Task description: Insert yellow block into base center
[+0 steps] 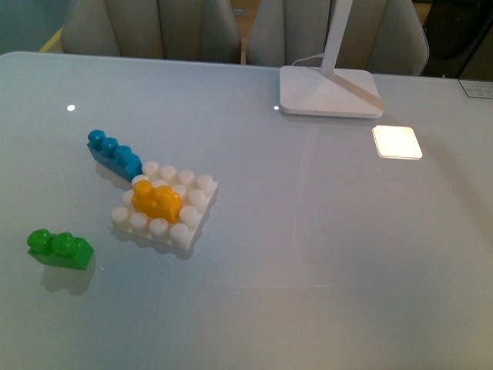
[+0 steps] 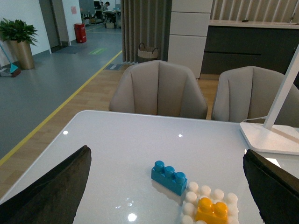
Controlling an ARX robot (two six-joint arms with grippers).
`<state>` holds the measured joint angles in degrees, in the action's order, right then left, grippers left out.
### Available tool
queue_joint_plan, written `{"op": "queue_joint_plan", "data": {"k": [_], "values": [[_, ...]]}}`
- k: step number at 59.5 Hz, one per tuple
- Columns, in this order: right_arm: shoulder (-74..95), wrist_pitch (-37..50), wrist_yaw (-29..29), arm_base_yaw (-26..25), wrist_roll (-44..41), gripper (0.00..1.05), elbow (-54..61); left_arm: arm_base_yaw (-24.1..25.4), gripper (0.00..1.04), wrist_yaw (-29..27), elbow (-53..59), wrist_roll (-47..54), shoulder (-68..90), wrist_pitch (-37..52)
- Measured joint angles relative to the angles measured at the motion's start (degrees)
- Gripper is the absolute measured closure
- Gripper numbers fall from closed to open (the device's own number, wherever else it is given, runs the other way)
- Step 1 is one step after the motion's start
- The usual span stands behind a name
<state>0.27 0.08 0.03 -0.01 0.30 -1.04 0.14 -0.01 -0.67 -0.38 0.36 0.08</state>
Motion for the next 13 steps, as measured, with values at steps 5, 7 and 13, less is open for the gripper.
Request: {"op": "queue_joint_plan", "data": {"k": [5,7,13], "values": [[0.0,0.0,0.0,0.0,0.0,0.09,0.0,0.0,0.07,0.0,0.0,0.0,0.0,0.0],[0.0,0.0,0.0,0.0,0.0,0.09,0.0,0.0,0.07,0.0,0.0,0.0,0.0,0.0],[0.0,0.0,0.0,0.0,0.0,0.09,0.0,0.0,0.07,0.0,0.0,0.0,0.0,0.0]]}}
